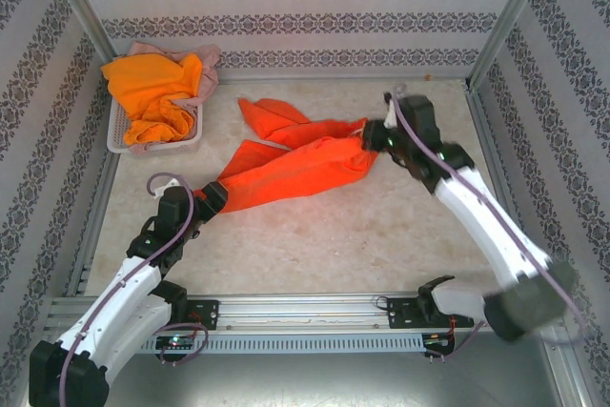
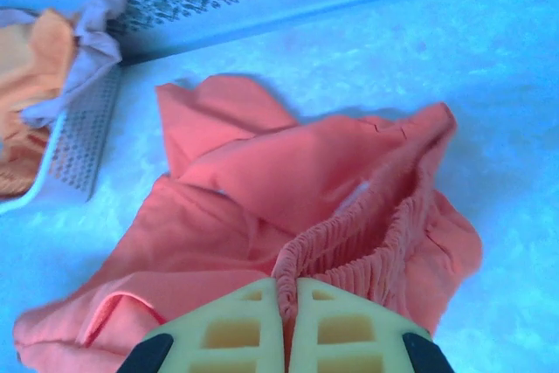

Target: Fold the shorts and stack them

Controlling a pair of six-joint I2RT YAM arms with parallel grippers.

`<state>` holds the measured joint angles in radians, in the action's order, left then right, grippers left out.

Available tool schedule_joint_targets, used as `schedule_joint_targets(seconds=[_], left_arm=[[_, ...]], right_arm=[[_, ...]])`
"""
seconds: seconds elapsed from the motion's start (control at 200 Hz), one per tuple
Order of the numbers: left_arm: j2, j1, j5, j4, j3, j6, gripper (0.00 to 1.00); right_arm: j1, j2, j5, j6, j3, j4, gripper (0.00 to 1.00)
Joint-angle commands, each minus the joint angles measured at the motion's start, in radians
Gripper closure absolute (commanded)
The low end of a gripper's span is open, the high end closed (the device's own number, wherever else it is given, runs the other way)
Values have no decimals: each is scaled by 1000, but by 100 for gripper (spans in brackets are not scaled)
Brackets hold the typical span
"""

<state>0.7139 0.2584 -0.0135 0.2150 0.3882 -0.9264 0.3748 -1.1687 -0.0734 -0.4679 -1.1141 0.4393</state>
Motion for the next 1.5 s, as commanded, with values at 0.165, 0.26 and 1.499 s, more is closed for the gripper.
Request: schedule_joint_targets(seconds=[0.165, 0.26, 1.499], left_arm=[[119, -15, 74, -10, 73, -16, 12], [119, -11, 105, 15, 57, -47, 13], [134, -10, 37, -81, -163, -147, 65]], right_arm=[[23, 325, 76, -106, 540, -30, 100], [20, 420, 98, -180, 659, -70, 100], [0, 475, 128, -230, 728, -52, 99]])
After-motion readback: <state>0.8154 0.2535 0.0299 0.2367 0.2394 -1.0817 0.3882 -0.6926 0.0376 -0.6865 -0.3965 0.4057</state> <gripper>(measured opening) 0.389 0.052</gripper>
